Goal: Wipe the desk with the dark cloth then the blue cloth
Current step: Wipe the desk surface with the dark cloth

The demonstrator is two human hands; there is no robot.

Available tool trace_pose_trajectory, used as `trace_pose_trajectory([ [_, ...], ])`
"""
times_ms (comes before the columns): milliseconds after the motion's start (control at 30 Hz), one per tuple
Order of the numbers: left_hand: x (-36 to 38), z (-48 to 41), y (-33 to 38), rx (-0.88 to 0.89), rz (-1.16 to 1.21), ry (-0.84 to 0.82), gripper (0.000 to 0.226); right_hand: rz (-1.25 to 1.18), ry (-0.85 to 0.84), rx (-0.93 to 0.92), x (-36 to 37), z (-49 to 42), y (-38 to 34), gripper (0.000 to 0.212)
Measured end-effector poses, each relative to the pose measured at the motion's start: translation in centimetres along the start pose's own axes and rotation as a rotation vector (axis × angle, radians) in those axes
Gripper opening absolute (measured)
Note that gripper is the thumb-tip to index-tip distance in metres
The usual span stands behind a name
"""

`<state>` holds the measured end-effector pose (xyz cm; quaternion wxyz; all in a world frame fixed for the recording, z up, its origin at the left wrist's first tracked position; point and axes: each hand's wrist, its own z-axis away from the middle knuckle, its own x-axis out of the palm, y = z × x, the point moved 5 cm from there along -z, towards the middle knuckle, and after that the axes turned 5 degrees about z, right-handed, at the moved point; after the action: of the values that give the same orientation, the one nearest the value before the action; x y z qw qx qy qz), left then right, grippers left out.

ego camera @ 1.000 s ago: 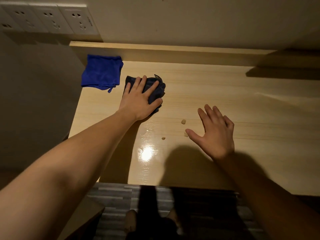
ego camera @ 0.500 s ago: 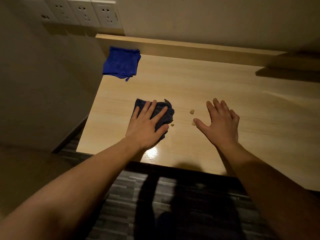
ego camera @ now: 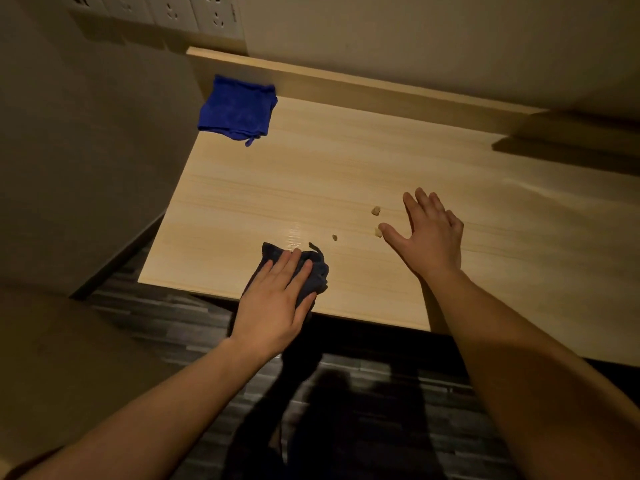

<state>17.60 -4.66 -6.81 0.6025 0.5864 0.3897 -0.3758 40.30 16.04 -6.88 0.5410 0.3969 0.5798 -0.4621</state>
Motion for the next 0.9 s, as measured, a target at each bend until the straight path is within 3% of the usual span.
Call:
trace_pose_trajectory([
  [167, -2.2, 1.8, 1.6, -0.217, 0.493, 0.009, 0.060, -0.001, 0.010, -0.004, 0.5, -0.1, 0.2, 0.087],
  [233, -3.8, -0.6, 1.9, -0.371, 0.789, 0.031, 0.044, -0.006, 0.022, -0.009, 0.5, -0.2, 0.3, 0.086],
  [300, -5.6, -5.1, 2.3, -0.395, 0.893, 0.099, 0.035, -0.007, 0.026, -0.011, 0.6, -0.3, 0.4, 0.086],
  [467, -8.1, -20.0, 4.2, -0.182, 0.626, 0.212, 0.029, 0.020, 0.018, -0.013, 1.1, -0.6, 0.7, 0.087],
  [633, -4.9, -31.0, 4.9, -0.071, 0.214, 0.117, 0.050, -0.003, -0.047, -0.035, 1.5, -1.1, 1.1, 0.096],
  [767, -0.4, -33.7, 4.6, -0.108, -0.023, -0.189, 0.088, -0.029, -0.083, -0.027, 1.6, -1.4, 1.0, 0.096],
  [900, -2.7, -29.5, 0.9, -0.136, 0.022, 0.000, 0.076, -0.129, -0.116, -0.014, 0.9, -1.1, 1.1, 0.083],
])
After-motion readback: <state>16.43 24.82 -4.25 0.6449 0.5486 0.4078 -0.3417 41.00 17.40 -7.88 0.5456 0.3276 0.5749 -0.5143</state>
